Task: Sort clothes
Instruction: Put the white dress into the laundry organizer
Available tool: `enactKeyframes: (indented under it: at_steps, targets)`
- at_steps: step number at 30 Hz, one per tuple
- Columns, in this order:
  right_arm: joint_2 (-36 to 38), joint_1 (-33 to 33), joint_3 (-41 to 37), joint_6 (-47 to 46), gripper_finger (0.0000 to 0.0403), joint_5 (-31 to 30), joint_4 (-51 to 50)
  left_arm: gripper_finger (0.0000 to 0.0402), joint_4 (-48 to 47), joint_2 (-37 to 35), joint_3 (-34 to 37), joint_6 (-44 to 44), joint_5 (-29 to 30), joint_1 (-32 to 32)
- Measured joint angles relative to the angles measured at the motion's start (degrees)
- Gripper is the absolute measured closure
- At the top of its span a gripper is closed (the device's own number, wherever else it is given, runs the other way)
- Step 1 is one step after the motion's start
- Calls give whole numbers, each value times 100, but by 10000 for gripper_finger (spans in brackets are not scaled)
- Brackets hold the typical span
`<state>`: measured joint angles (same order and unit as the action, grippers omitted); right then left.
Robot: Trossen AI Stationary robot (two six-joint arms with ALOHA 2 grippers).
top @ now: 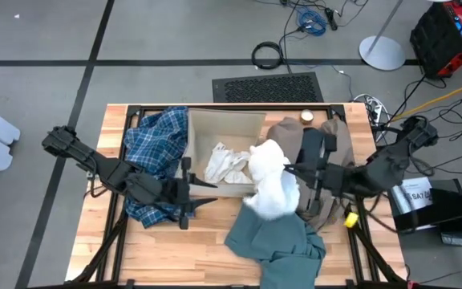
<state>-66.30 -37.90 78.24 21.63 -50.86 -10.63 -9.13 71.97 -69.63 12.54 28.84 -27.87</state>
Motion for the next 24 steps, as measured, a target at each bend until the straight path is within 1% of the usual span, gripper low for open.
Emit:
enactKeyframes:
  at_steps: [2,4,6,10,14,20,24]
  targets:
    - [4,-14,24,129,403,16,12,247,799,69,0,138,-74,77]
    - [-6,-14,24,61,402,20,-149,247,1369,164,0,133,-438,181]
    - [-46,-14,22,-198,402,24,-347,247,1665,291,-2,213,-818,301]
    - [-171,-12,21,-633,402,22,-662,237,1760,598,-2,713,-912,462]
    - [-305,-10,19,-852,402,23,-811,212,1916,878,-1,1061,-912,587]
    - [-427,-10,19,-900,402,22,-1031,159,2365,1079,-2,1036,-944,616]
    - [-437,-10,17,-964,402,24,-1250,119,2467,1087,-2,628,-903,624]
